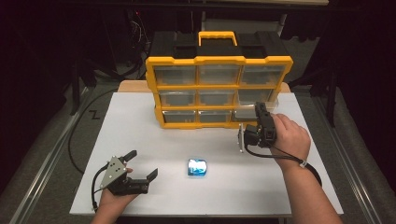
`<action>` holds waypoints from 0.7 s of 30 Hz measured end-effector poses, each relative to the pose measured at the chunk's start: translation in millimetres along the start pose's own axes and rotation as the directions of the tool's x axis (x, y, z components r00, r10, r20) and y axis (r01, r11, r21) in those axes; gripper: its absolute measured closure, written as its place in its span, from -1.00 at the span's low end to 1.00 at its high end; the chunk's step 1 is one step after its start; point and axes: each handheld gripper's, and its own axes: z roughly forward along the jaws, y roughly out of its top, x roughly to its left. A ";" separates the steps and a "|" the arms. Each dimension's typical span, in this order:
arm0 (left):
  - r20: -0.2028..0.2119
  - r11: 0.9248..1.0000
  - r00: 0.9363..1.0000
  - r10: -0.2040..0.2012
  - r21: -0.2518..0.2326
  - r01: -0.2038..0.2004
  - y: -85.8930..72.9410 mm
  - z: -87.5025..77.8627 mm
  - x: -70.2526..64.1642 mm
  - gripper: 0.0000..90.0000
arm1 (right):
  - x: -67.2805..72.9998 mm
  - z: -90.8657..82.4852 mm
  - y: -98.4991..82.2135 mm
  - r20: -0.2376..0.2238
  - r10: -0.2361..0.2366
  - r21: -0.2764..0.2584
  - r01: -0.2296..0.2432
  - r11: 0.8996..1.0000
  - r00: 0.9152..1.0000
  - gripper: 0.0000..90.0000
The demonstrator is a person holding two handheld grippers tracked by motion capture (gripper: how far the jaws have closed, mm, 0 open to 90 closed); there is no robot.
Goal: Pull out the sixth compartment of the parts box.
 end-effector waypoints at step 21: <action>0.003 1.000 1.000 -0.005 -0.006 0.005 0.3 -1.3 0.7 -0.99 | 0.2 -21.7 -2.7 0.012 -0.017 -0.017 0.017 1.000 1.000 0.79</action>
